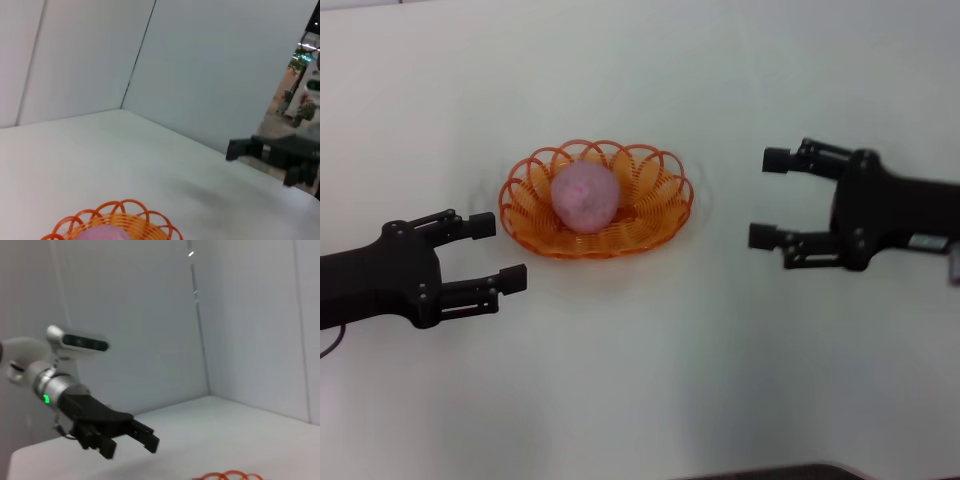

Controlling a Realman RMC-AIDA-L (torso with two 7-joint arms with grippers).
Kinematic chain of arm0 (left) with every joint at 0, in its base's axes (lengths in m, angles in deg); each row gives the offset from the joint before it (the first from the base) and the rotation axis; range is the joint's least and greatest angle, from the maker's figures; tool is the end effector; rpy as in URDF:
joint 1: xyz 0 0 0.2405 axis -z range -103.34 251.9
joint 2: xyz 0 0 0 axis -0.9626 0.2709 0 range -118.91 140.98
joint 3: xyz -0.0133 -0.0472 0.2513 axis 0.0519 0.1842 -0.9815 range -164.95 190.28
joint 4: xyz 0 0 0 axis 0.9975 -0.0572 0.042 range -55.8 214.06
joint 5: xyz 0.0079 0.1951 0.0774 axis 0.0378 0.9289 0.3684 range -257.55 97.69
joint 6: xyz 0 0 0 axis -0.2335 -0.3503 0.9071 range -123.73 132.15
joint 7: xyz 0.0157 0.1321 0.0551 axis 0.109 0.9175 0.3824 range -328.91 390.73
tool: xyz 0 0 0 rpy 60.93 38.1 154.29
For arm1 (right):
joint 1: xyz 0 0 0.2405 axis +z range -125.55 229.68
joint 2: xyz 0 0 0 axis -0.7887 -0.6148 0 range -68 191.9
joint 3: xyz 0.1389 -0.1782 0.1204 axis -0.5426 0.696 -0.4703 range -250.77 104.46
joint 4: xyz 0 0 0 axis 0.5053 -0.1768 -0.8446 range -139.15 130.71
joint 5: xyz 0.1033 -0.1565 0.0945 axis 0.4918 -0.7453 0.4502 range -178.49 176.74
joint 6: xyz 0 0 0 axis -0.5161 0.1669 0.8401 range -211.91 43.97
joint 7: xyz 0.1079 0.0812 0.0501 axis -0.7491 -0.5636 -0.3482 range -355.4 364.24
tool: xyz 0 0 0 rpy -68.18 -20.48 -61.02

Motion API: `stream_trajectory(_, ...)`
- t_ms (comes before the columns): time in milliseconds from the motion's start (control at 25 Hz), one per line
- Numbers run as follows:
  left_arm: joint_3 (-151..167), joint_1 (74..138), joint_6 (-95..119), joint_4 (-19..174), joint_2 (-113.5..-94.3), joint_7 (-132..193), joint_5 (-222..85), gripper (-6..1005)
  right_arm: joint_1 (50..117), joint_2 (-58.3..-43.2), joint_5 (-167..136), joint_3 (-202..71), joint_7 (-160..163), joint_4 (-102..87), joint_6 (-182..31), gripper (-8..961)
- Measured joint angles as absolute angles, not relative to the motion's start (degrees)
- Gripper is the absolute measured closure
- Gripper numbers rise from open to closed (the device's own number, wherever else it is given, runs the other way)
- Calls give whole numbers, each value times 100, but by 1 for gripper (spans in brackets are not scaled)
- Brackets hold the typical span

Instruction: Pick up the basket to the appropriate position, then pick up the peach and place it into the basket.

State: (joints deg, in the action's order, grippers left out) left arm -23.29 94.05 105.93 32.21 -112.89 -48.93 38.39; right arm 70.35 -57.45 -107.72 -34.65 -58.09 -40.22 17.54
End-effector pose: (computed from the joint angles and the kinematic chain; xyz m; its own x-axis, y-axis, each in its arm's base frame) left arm -0.2818 0.2620 -0.0011 0.7414 0.4059 0.5344 0.4973 -0.8670 -0.0314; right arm 0.2930 0.2563 0.0078 0.7441 -0.1835 -0.6424 -0.3695 -0.9141 -0.1669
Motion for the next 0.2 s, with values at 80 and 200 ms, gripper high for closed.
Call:
stream_trajectory(80,-2318,9406,10544,3295,-11289,-4817,3837,151,7023,-5753,-10767,-3561,-5194,-3469,1525,11)
stream_trajectory(200,-2261,9427,10497,3388,-11288,-4692,3828,151,7024,-5758,-10748,-3663,-4544,-2907,1222,11)
